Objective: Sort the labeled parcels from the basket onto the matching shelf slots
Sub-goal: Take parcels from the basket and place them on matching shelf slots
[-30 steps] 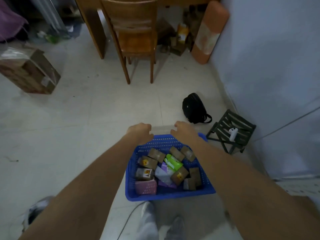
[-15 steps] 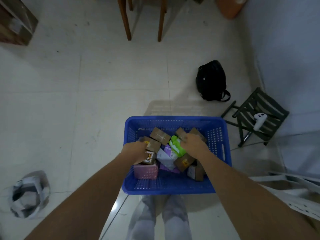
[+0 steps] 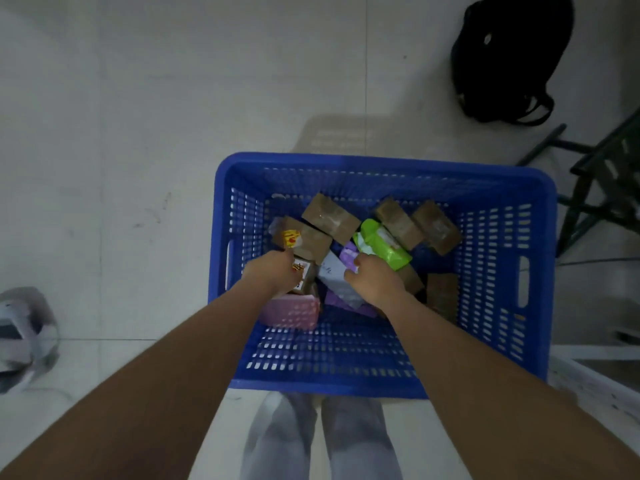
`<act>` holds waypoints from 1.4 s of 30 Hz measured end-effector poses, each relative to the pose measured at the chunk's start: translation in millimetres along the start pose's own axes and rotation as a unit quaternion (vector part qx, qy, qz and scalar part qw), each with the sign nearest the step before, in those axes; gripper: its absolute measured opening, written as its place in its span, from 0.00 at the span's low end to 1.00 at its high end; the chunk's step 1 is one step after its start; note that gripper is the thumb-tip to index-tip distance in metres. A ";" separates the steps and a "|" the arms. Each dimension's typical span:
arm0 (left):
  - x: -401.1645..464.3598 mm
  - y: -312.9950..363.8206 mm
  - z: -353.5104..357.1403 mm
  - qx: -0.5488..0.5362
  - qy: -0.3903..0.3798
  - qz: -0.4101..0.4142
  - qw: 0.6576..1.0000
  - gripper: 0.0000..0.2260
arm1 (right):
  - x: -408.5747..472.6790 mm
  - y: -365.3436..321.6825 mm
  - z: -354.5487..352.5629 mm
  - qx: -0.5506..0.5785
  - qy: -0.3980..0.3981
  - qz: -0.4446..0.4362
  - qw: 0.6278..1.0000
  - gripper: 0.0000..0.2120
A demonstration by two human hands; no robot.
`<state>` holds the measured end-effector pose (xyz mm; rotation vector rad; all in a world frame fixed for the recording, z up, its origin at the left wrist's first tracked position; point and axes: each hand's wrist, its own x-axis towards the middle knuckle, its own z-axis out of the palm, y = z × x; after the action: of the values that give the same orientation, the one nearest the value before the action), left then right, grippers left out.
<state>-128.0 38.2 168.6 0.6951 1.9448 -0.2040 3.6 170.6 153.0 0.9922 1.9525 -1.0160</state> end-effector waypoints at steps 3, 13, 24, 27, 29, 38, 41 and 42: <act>32.3 -6.8 33.2 -0.022 -0.018 -0.015 0.999 0.20 | 32.7 15.9 29.2 -0.014 -0.024 0.003 1.000 0.19; 114.1 -42.5 119.2 -0.180 0.013 -0.107 0.978 0.21 | 114.3 39.2 106.3 0.002 -0.033 0.019 0.999 0.21; 173.5 -72.0 155.6 -0.292 0.110 -0.265 0.912 0.24 | 183.8 13.5 170.4 0.330 -0.037 0.075 0.940 0.22; 173.8 -70.9 157.5 -0.336 0.115 -0.277 0.893 0.24 | 186.1 11.0 176.7 0.411 -0.033 0.107 0.905 0.23; 169.9 -72.8 156.4 -0.371 0.118 -0.281 0.877 0.23 | 176.0 8.5 170.5 0.404 -0.044 0.102 0.908 0.27; 89.7 -44.5 80.7 -0.541 0.183 -0.259 0.778 0.29 | 93.9 -16.5 72.6 0.444 -0.067 0.062 0.891 0.15; 50.7 -23.3 32.1 -0.687 0.189 -0.183 0.678 0.29 | 54.4 -35.5 25.7 0.497 -0.084 0.076 0.860 0.04; 37.2 -14.3 14.4 -0.732 0.174 -0.154 0.641 0.27 | 40.8 -42.2 11.7 0.508 -0.092 0.070 0.854 0.01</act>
<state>-136.6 34.4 127.2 -0.7560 1.8144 1.2966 -48.5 156.0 127.3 1.4635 1.0746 -2.0347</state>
